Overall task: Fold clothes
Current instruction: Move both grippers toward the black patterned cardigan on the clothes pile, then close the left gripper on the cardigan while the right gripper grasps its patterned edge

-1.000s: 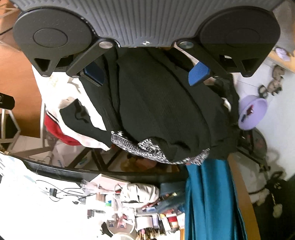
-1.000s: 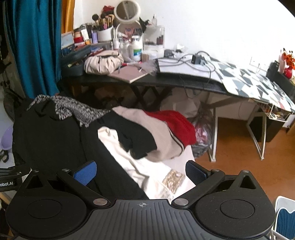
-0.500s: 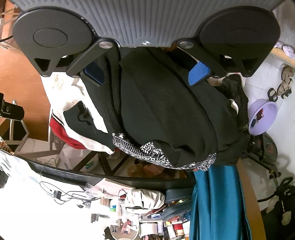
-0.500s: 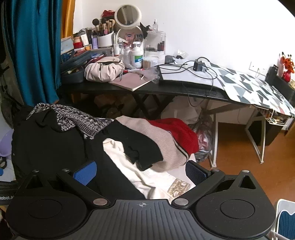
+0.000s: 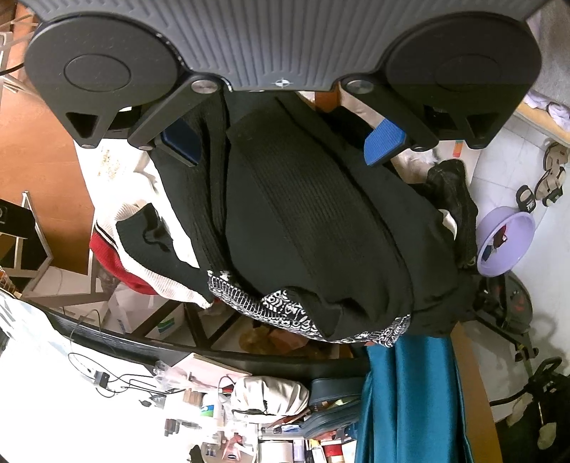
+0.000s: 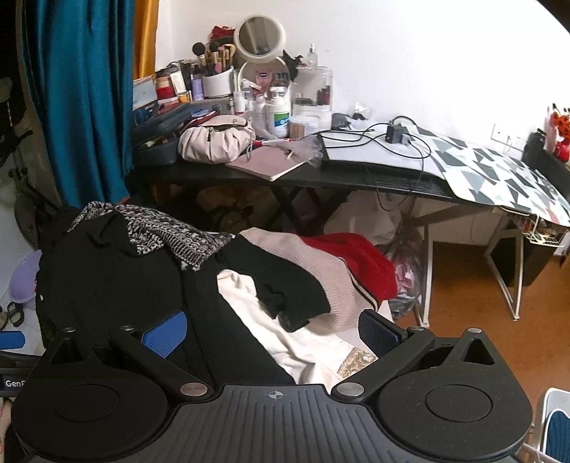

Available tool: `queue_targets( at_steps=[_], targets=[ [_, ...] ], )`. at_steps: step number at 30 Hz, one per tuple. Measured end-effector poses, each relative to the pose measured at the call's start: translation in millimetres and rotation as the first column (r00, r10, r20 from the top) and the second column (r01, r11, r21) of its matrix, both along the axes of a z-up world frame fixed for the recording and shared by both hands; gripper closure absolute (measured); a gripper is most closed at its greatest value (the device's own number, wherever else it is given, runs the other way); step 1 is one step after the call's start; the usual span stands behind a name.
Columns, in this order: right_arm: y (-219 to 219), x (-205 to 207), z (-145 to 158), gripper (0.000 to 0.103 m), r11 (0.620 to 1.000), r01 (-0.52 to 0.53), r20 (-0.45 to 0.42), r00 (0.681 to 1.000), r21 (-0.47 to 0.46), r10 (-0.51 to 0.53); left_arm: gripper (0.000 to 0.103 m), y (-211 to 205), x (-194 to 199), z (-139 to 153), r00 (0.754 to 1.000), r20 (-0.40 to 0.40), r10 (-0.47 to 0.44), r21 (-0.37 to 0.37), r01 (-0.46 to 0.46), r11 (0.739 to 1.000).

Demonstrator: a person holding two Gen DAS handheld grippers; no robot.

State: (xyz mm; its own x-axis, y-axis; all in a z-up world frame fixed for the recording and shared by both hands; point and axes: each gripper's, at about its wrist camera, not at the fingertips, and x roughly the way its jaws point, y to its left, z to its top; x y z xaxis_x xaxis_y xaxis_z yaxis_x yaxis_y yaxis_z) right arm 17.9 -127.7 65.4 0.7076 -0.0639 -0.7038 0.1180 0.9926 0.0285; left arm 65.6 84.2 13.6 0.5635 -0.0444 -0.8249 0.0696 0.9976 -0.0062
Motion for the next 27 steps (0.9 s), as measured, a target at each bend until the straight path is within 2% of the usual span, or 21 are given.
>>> queue_targets(
  at_steps=[4, 8, 13, 16, 17, 19, 21, 23, 27],
  targets=[
    [2.6, 1.4, 0.2, 0.001, 1.0, -0.007, -0.013, 1.0, -0.018, 0.007, 0.003, 0.3, -0.3, 2.6, 1.0, -0.001, -0.029, -0.008, 0.029, 1.0],
    [5.6, -1.0, 0.4, 0.001, 0.999, -0.028, -0.008, 1.0, -0.04, 0.028, 0.003, -3.5, -0.8, 2.5, 0.999, 0.006, -0.043, 0.058, 0.042, 0.997],
    [-0.5, -0.5, -1.3, 0.001, 1.0, -0.019, -0.027, 0.999, 0.019, 0.019, 0.004, -13.5, -9.0, -1.6, 0.992, 0.031, -0.119, 0.181, 0.112, 0.977],
    [-0.9, 1.7, -4.9, 0.001, 1.0, -0.018, -0.011, 1.0, 0.01, 0.018, 0.003, -10.8, -12.5, -4.7, 0.986, 0.037, -0.164, 0.198, 0.153, 0.968],
    [-0.2, 3.7, -7.0, 0.001, 1.0, -0.025, -0.009, 1.0, 0.0, 0.025, 0.004, -6.5, -11.6, -5.6, 0.985, 0.04, -0.168, 0.18, 0.158, 0.971],
    [1.2, 8.1, -11.4, 0.001, 0.999, -0.04, -0.008, 0.999, -0.018, 0.04, 0.004, 5.0, -5.9, -7.4, 0.99, 0.045, -0.132, 0.142, 0.124, 0.982],
    [2.5, 12.4, -15.8, 0.001, 0.998, -0.055, -0.006, 0.998, -0.036, 0.055, 0.004, 14.8, 3.3, -10.1, 0.996, 0.04, -0.083, 0.135, 0.077, 0.988],
    [3.9, 16.8, -20.3, 0.001, 0.996, -0.069, -0.005, 0.998, -0.055, 0.069, 0.003, 21.0, 12.4, -13.5, 0.997, 0.042, -0.058, 0.16, 0.051, 0.986],
    [0.2, 42.8, -40.3, 0.001, 0.996, -0.082, -0.044, 0.996, -0.018, 0.081, 0.004, 30.8, 30.9, -21.8, 0.998, 0.059, -0.012, 0.212, 0.0, 0.977]
  ],
)
